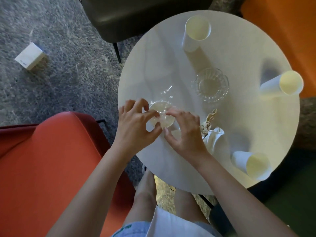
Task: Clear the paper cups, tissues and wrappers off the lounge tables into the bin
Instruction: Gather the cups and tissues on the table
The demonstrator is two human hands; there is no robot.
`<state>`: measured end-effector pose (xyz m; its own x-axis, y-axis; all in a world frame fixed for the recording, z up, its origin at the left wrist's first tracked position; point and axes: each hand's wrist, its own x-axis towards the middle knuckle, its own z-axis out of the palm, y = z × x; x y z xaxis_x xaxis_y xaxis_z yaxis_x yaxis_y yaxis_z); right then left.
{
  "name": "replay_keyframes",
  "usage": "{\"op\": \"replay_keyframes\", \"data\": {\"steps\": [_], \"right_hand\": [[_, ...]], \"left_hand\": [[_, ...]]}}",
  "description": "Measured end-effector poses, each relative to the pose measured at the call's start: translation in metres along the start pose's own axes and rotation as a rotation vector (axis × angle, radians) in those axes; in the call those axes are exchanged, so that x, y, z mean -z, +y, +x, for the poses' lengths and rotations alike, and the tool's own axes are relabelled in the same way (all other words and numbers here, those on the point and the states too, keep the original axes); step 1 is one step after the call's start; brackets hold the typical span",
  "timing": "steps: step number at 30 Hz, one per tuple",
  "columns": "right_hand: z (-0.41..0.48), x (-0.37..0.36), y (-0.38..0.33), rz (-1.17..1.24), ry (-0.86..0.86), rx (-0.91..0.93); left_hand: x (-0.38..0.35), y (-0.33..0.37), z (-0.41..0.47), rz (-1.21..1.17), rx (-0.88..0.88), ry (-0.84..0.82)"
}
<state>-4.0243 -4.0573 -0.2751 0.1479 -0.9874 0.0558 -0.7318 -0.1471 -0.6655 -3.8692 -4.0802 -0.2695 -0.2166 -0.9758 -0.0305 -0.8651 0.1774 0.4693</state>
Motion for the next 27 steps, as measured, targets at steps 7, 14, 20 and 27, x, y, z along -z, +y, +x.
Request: {"op": "replay_keyframes", "data": {"steps": [7,14,20,27], "right_hand": [[0.005,-0.007,-0.003,-0.376,-0.207,0.009],[0.019,-0.011,0.001,-0.477,-0.366,0.0],[0.011,0.014,0.006,-0.113,0.106,0.12],[0.002,0.037,0.073,-0.354,-0.042,-0.7]], "left_hand": [[0.001,-0.002,-0.008,-0.082,0.032,-0.03],[-0.003,-0.004,-0.004,-0.231,0.121,-0.017],[-0.013,-0.006,-0.002,-0.321,0.086,-0.151],[-0.028,0.006,0.011,-0.329,0.101,-0.113]]}}
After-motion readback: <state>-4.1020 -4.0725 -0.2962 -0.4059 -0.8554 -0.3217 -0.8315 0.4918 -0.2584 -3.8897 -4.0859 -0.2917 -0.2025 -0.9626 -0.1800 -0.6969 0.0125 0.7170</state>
